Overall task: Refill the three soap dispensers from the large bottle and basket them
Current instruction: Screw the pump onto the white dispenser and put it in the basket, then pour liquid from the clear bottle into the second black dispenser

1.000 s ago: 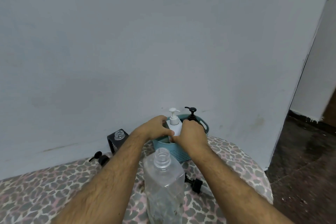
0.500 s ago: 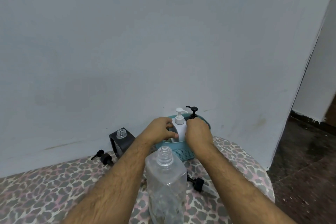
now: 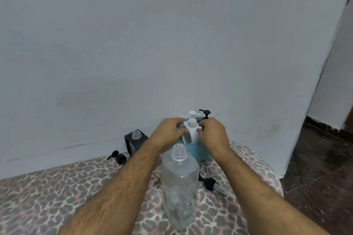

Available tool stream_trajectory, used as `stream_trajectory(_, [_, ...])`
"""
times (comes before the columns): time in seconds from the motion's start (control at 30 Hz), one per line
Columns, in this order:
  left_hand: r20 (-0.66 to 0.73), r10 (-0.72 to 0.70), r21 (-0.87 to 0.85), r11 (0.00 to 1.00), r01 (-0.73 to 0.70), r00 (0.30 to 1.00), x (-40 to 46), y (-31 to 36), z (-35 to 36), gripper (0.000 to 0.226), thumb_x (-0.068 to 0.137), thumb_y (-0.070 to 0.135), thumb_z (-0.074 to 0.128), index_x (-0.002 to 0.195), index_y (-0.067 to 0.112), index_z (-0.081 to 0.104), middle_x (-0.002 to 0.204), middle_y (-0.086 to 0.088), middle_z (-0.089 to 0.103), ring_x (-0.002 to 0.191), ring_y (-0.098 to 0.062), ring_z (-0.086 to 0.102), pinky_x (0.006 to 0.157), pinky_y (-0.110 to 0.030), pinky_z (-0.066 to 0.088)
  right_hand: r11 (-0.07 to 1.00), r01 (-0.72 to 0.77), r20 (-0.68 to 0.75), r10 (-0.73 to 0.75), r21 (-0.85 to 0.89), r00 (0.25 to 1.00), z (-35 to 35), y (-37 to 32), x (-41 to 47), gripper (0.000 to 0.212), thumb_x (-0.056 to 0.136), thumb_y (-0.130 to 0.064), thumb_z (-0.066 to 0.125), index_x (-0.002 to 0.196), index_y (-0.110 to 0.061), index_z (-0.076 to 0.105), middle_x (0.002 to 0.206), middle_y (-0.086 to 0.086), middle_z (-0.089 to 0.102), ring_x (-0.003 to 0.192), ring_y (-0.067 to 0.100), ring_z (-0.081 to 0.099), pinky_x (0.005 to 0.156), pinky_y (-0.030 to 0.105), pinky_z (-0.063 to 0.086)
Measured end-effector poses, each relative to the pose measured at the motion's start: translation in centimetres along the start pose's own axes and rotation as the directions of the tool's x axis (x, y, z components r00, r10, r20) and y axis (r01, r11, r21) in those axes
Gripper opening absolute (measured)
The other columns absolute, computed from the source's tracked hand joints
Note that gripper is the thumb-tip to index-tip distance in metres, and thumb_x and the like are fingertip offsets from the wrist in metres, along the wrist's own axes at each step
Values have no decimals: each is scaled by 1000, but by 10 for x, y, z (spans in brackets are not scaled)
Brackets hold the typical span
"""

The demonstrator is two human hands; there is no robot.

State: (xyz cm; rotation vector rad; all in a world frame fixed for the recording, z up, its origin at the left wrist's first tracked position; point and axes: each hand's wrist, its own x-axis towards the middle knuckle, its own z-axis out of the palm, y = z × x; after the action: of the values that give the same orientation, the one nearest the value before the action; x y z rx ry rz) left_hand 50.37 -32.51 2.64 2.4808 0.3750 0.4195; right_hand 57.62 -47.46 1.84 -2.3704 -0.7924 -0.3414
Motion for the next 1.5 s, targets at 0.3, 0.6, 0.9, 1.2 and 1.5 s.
stream_trajectory(0.3, [-377,-51,-286,956,-63,925,-92,12,-82,32,92,25,68,122,14,68,117,4,70,107,-7,64,96,-21,47,781,91,-11,-107,618,994,-103,-95,-31,12,85,-30,73,82,-18,73,76,-7,70,74,13,67,70,34,59])
stream_trajectory(0.6, [-384,-201,-324,943,72,901,-178,-27,-122,35,94,31,64,126,17,64,117,8,66,105,-5,61,77,-10,43,693,120,70,-240,711,968,-81,-190,-98,20,85,-36,71,98,-20,69,95,-5,67,84,11,64,73,30,56])
stream_trajectory(0.9, [-275,-423,-454,849,271,864,-202,-94,-101,45,93,31,65,135,16,56,132,0,60,117,-15,57,103,-42,48,713,-197,173,107,673,979,60,-175,-135,55,88,-20,64,139,-11,44,132,7,55,121,23,54,103,36,45])
stream_trajectory(1.2, [-206,-418,-508,819,268,885,-137,-103,-77,60,96,38,59,147,12,42,149,-4,47,133,-15,47,109,-32,39,714,-331,96,349,617,932,124,-157,-119,90,87,-14,67,156,-13,10,161,11,20,147,27,23,118,46,29])
stream_trajectory(1.5, [-190,-392,-466,843,269,900,-92,-123,-58,76,76,76,42,104,8,62,104,-10,68,94,-17,63,96,-48,49,676,-356,100,387,646,917,151,-149,-93,57,85,-5,67,135,-16,44,128,4,58,121,25,54,99,38,46])
